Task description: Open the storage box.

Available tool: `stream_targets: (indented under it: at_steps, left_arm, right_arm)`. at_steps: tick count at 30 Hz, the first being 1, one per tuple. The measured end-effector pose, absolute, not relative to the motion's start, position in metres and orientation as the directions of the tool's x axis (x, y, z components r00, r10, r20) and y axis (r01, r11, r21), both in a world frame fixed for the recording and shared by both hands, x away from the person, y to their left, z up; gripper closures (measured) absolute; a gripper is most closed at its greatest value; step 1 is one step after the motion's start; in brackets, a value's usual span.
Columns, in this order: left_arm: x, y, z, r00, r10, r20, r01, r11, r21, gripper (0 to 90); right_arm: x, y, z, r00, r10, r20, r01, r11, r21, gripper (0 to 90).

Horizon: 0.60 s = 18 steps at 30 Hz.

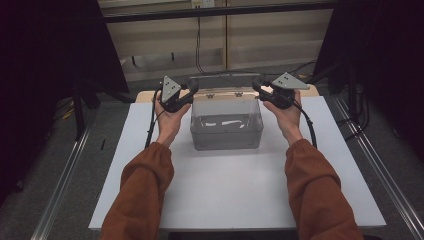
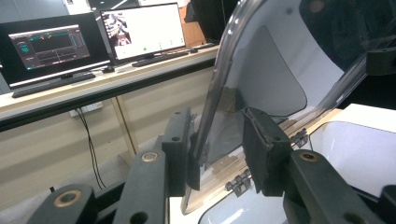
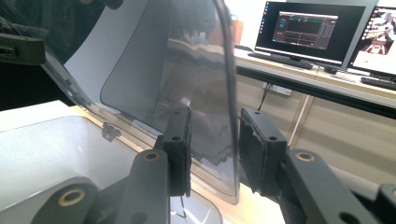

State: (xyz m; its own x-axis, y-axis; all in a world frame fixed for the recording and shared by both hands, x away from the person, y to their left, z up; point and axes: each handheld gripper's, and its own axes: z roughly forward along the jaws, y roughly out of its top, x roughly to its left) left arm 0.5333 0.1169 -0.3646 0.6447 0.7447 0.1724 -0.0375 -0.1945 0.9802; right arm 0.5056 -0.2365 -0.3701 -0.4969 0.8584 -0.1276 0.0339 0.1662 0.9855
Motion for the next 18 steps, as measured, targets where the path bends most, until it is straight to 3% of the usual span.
stream_targets:
  at_steps: [18]
  left_arm:
    - [0.547, 0.117, -0.374, 0.647, 0.75, 0.137, -0.007, -0.174, 0.985, 66.7]
  right_arm:
    - [0.528, -0.236, -0.388, -0.496, 0.865, -0.07, 0.096, 0.135, 0.986, 62.8]
